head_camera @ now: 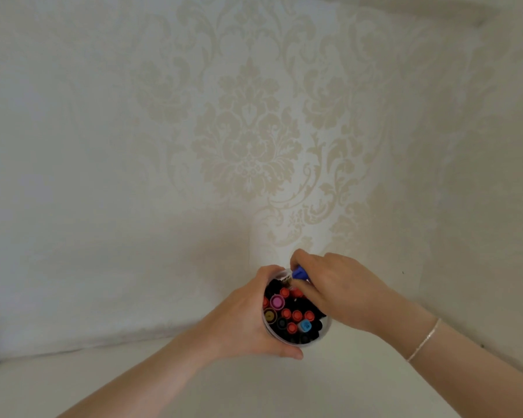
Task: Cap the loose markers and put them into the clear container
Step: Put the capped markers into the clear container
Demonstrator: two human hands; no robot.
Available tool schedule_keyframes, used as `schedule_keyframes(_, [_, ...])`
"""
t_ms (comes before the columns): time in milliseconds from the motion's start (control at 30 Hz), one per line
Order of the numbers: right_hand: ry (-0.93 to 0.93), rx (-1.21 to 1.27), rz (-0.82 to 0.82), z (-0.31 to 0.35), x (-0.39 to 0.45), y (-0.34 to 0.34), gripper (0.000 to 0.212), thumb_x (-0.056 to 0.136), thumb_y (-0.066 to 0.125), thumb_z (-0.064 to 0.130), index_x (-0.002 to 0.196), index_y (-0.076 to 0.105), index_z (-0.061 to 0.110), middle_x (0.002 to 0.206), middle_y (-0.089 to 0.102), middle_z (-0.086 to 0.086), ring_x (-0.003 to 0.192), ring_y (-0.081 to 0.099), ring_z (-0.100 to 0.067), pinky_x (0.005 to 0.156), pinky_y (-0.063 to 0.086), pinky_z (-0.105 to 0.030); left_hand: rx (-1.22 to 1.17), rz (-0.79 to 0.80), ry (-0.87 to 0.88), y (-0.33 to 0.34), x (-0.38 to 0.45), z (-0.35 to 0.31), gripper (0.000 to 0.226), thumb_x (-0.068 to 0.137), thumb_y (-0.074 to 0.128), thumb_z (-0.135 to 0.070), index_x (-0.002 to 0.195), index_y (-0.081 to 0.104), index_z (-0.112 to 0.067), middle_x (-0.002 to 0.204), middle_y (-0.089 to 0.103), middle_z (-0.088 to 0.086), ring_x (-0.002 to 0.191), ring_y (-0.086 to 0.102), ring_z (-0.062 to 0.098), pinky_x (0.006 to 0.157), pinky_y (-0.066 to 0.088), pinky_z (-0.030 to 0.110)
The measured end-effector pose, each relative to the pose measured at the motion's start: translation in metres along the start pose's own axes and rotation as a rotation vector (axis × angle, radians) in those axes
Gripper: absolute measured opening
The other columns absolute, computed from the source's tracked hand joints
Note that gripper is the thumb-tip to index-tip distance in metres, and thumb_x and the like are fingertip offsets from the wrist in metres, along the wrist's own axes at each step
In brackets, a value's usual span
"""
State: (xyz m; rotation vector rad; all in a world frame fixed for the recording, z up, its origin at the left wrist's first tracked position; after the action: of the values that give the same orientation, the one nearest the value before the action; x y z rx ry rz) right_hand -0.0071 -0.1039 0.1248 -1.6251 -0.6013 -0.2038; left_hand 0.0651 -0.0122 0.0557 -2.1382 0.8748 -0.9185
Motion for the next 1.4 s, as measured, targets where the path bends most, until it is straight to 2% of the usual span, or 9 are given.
schedule_keyframes(133, [-0.105, -0.219, -0.028, 0.008, -0.004, 0.002, 0.024, 0.089, 0.056, 0.027, 0.092, 0.033, 0.021, 0.063, 0.051, 0.007, 0.046, 0.044, -0.014, 0.049, 0.019, -0.020, 0.038, 0.016, 0.003, -0.001, 0.001, -0.004, 0.109, 0.048, 0.088, -0.056, 0.133, 0.020, -0.047, 0.126, 0.047, -0.032, 0.115, 0.049, -0.012, 0.097, 0.044, 0.014])
schedule_keyframes(267, [-0.163, -0.391, -0.080, 0.009, -0.004, 0.011, 0.022, 0.073, 0.052, 0.017, 0.091, 0.039, 0.014, 0.053, 0.040, 0.002, 0.037, 0.030, -0.017, 0.053, 0.024, -0.027, 0.110, 0.032, 0.043, 0.004, 0.006, -0.015, 0.096, 0.050, 0.087, -0.056, 0.125, 0.028, -0.044, 0.112, 0.054, -0.032, 0.104, 0.054, -0.011, 0.088, 0.047, 0.012])
schedule_keyframes(367, [-0.052, -0.268, -0.007, 0.004, -0.003, 0.013, 0.023, 0.084, 0.054, 0.026, 0.101, 0.042, 0.017, 0.068, 0.054, 0.001, 0.050, 0.049, -0.017, 0.057, 0.032, -0.026, 0.087, 0.040, 0.040, 0.003, 0.010, -0.014, 0.100, 0.049, 0.086, -0.057, 0.129, 0.027, -0.045, 0.117, 0.053, -0.031, 0.107, 0.054, -0.010, 0.091, 0.048, 0.016])
schedule_keyframes(467, [0.191, 0.331, 0.156, -0.015, -0.003, 0.004, 0.026, 0.098, 0.037, 0.032, 0.119, 0.051, 0.029, 0.100, 0.065, 0.004, 0.086, 0.061, -0.013, 0.077, 0.050, -0.028, 0.005, 0.031, 0.008, -0.003, 0.010, -0.007, 0.105, 0.048, 0.088, -0.054, 0.132, 0.024, -0.050, 0.123, 0.050, -0.032, 0.113, 0.050, -0.014, 0.097, 0.046, 0.018])
schedule_keyframes(667, [0.300, 0.628, 0.268, -0.024, 0.006, 0.002, 0.005, 0.097, 0.045, 0.019, 0.100, 0.046, 0.023, 0.079, 0.072, -0.004, 0.068, 0.069, -0.015, 0.074, 0.056, -0.028, 0.006, 0.055, 0.006, -0.001, 0.011, -0.006, 0.108, 0.048, 0.087, -0.056, 0.135, 0.025, -0.045, 0.126, 0.050, -0.028, 0.116, 0.050, -0.010, 0.100, 0.046, 0.024])
schedule_keyframes(800, [0.353, 0.487, 0.320, -0.035, 0.014, -0.001, 0.012, 0.089, 0.061, 0.031, 0.095, 0.054, 0.023, 0.079, 0.058, 0.010, 0.068, 0.058, -0.009, 0.061, 0.040, -0.020, 0.048, 0.069, 0.018, -0.001, 0.007, -0.008, 0.108, 0.048, 0.086, -0.058, 0.135, 0.022, -0.048, 0.127, 0.049, -0.030, 0.116, 0.049, -0.010, 0.100, 0.045, 0.022])
schedule_keyframes(1000, [0.485, 0.755, 0.556, -0.034, 0.013, 0.019, 0.038, 0.092, 0.058, 0.027, 0.129, 0.055, 0.020, 0.123, 0.060, -0.001, 0.109, 0.060, -0.018, 0.088, 0.055, -0.035, 0.055, 0.068, 0.022, -0.002, 0.004, -0.005, 0.109, 0.049, 0.086, -0.060, 0.135, 0.020, -0.049, 0.128, 0.048, -0.032, 0.116, 0.048, -0.013, 0.100, 0.044, 0.019])
schedule_keyframes(1233, [0.361, 0.284, 0.462, -0.025, 0.027, 0.025, 0.035, 0.092, 0.039, 0.008, 0.120, 0.059, 0.015, 0.114, 0.062, -0.011, 0.095, 0.063, -0.026, 0.080, 0.052, -0.033, 0.041, 0.059, 0.013, -0.003, 0.006, -0.004, 0.109, 0.050, 0.087, -0.056, 0.134, 0.019, -0.052, 0.125, 0.047, -0.035, 0.114, 0.048, -0.015, 0.098, 0.044, 0.016])
schedule_keyframes(1400, [0.423, 0.389, 0.407, -0.032, 0.020, 0.023, 0.035, 0.087, 0.043, 0.006, 0.113, 0.067, 0.013, 0.109, 0.067, -0.010, 0.088, 0.066, -0.022, 0.078, 0.058, -0.033, 0.054, 0.080, 0.020, -0.003, 0.005, -0.006, 0.105, 0.051, 0.087, -0.056, 0.132, 0.019, -0.052, 0.124, 0.047, -0.035, 0.113, 0.048, -0.015, 0.097, 0.045, 0.016])
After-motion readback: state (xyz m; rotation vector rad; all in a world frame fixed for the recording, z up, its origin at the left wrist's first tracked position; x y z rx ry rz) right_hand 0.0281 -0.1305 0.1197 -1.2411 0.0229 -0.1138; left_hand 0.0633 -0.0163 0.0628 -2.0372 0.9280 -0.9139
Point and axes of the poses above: each hand's wrist, its own x-axis towards the middle knuckle, its own y-axis out of the palm, z = x × y, the point moved 7 cm from there along x, towards the middle knuckle
